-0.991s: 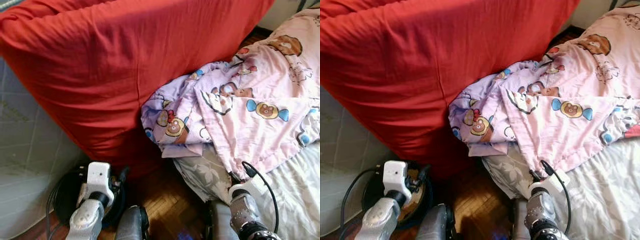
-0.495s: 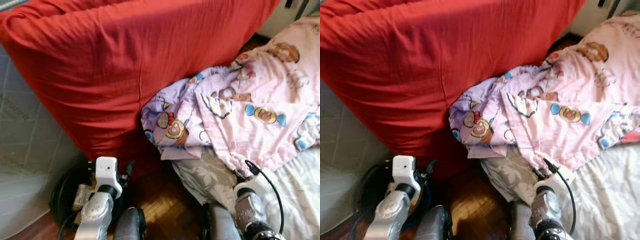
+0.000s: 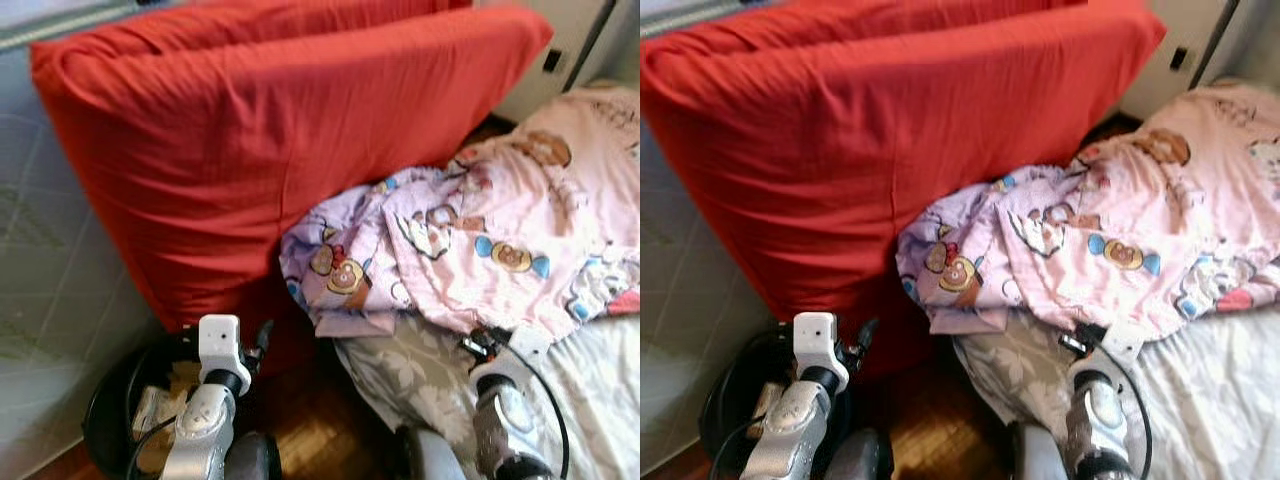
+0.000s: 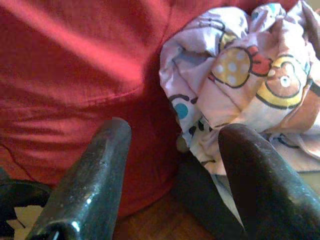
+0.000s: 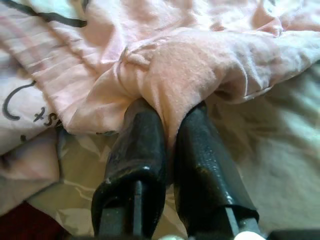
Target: Clean up the room
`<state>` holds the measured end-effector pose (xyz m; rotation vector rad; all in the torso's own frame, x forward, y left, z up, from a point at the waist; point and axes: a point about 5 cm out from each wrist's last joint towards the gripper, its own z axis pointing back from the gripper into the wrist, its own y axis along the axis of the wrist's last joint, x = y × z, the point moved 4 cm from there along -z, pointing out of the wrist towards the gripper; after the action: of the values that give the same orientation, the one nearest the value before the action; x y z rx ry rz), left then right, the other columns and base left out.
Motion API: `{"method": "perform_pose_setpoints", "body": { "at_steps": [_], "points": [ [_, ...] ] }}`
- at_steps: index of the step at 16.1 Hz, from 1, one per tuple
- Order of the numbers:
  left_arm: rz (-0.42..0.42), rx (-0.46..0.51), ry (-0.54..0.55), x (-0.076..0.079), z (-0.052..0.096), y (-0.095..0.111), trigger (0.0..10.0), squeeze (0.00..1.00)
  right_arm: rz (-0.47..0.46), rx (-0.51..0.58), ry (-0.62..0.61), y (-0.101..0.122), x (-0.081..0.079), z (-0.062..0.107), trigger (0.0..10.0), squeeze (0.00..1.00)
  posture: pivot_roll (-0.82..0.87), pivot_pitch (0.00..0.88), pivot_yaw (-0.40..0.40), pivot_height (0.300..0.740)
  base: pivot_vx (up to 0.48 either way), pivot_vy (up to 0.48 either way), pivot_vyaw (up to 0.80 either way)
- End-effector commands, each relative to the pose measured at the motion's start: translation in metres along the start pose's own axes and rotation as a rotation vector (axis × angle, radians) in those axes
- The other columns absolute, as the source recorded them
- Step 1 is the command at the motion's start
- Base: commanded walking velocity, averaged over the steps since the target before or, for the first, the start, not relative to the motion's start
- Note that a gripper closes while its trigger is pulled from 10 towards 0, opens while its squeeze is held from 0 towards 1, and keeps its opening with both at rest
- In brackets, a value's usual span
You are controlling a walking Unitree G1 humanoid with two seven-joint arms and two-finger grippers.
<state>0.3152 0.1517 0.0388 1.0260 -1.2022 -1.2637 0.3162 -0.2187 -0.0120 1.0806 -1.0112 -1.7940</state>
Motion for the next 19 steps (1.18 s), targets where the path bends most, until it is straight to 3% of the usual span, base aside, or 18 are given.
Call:
{"method": "perform_pose_setpoints", "body": {
  "at_steps": [1, 6, 8, 15, 19],
  "points": [
    [-0.009, -0.006, 0.013, -0.002, -0.001, -0.003, 10.0, 0.0, 0.054, 0.0, 0.05, -0.001, -0.008, 0.001, 10.0, 0.0, 0.0, 0.0, 0.019, 0.615, 0.0, 0.0, 0.0],
    [-0.009, 0.005, 0.03, -0.009, -0.007, 0.0, 10.0, 0.0, 0.074, 0.022, 0.079, 0.003, -0.018, -0.001, 10.0, 0.0, 0.0, 0.0, 0.026, 0.615, 0.0, 0.0, 0.0],
    [-0.009, 0.006, 0.034, -0.01, -0.009, 0.0, 10.0, 0.0, 0.068, 0.02, 0.099, 0.003, -0.023, -0.001, 10.0, 0.0, 0.0, 0.0, 0.027, 0.634, 0.0, 0.0, 0.0],
    [0.001, -0.018, 0.048, -0.012, -0.005, -0.011, 10.0, 0.0, 0.07, 0.015, 0.063, 0.0, -0.012, 0.002, 10.0, 0.0, -0.01, 0.013, 0.03, 0.704, 0.0, 0.0, 0.0],
    [0.034, -0.088, 0.103, -0.028, 0.002, -0.03, 10.0, 0.0, 0.07, 0.006, 0.063, -0.003, -0.014, 0.002, 10.0, 0.0, 0.0, 0.018, 0.032, 0.74, 0.0, 0.0, 0.0]
  ]
}}
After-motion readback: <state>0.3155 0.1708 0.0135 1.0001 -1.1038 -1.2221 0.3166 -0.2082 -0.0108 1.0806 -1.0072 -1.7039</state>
